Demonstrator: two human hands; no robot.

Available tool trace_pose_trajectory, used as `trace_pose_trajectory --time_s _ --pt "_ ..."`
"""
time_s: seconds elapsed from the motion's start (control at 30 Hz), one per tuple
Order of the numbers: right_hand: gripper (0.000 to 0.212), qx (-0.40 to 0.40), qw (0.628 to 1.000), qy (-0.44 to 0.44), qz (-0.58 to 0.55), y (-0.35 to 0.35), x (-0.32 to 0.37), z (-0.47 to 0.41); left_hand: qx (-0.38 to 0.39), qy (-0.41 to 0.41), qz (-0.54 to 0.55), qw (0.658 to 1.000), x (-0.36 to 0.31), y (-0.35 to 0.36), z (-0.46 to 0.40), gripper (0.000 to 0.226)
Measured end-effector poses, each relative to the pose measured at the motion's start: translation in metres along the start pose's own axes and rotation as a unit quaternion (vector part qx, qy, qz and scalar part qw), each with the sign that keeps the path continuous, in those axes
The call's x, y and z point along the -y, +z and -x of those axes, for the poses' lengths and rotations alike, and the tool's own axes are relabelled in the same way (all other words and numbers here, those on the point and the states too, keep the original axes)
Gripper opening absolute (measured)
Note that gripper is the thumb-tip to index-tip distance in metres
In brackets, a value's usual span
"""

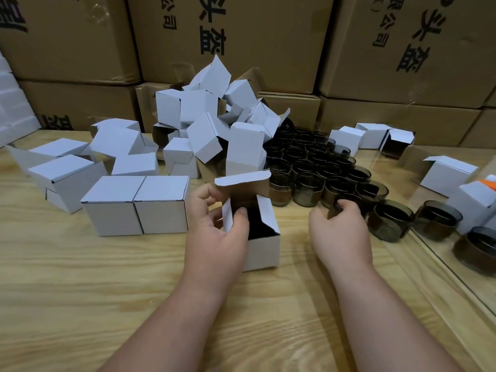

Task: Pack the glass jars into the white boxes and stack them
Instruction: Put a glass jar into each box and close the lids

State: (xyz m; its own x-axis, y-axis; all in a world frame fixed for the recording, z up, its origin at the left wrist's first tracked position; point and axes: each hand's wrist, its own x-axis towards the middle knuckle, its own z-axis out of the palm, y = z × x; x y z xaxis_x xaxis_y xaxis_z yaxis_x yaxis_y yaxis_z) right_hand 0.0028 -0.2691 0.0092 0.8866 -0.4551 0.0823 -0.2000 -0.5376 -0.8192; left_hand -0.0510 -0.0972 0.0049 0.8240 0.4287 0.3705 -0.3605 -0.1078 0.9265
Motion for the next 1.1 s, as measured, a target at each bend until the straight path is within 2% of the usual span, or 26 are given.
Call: trace_pose_trajectory --time_s 0.2,0.27,0.37,0.47,0.63,0.8,0.93,1.0,1.1 --pt "0.039 0.030 0.997 -0.066 0.012 0.010 0.000 0.009 0.028 0.054 -0.088 0.994 -0.001 -0.004 -0.001 0.022" --pt "0.027 0.039 0.996 -0.083 0.017 0.012 0.000 0.010 0.052 0.045 -0.111 0.991 0.001 -0.006 0.000 0.027" --pt "0.017 0.034 0.994 -0.099 0.025 0.012 0.000 0.010 0.101 -0.022 -0.107 0.989 0.005 -0.009 0.000 0.043" --pt "0.020 0.020 0.994 -0.107 0.026 0.011 -0.001 0.009 0.123 -0.033 -0.121 0.984 0.006 -0.011 -0.002 0.050" --pt "0.035 0.023 0.993 -0.109 0.047 0.009 0.000 0.010 0.142 0.000 -0.145 0.979 0.006 -0.012 -0.003 0.038" --pt "0.013 0.046 0.987 -0.141 0.064 0.010 -0.002 0.009 0.144 -0.003 -0.145 0.979 0.008 -0.012 -0.002 0.039" --pt "0.016 0.044 0.986 -0.142 0.070 0.011 -0.001 0.010 0.141 -0.012 -0.125 0.982 0.009 -0.012 -0.003 0.049" --pt "0.021 0.026 0.988 -0.140 0.063 0.011 -0.001 0.010 0.129 -0.020 -0.112 0.985 0.008 -0.012 -0.004 0.054" --pt "0.025 -0.031 0.987 -0.156 -0.010 0.009 0.002 0.011 0.116 -0.021 -0.096 0.988 0.009 -0.012 -0.003 0.062"
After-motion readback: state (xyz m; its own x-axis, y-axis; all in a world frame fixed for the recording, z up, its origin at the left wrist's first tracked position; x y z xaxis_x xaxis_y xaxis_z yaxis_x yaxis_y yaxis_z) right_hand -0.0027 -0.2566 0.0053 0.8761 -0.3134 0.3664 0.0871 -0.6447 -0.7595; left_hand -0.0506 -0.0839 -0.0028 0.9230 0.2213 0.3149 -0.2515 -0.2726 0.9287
